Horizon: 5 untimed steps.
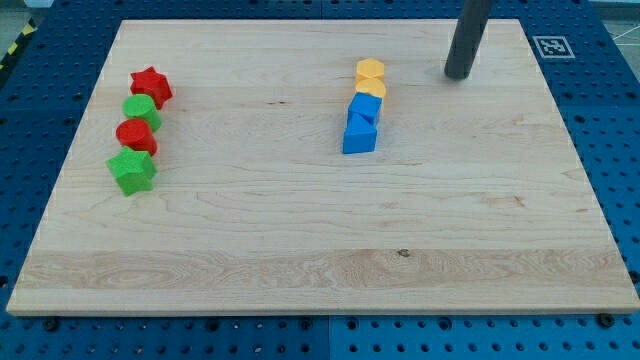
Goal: Slide the yellow heart towards the left side of the board
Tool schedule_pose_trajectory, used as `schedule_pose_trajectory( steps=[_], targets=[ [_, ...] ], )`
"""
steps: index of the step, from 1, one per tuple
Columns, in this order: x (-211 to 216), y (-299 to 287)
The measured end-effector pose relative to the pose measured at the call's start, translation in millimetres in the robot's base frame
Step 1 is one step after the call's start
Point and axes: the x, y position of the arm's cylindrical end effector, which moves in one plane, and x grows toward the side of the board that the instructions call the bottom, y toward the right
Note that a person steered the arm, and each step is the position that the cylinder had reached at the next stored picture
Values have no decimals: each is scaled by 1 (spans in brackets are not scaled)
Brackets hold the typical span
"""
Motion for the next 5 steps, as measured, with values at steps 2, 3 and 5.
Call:
schedule_pose_trajectory(
  steps=[2,3,5],
  targets=[
    [29,-28],
    [42,-46],
    [40,-67]
  ],
)
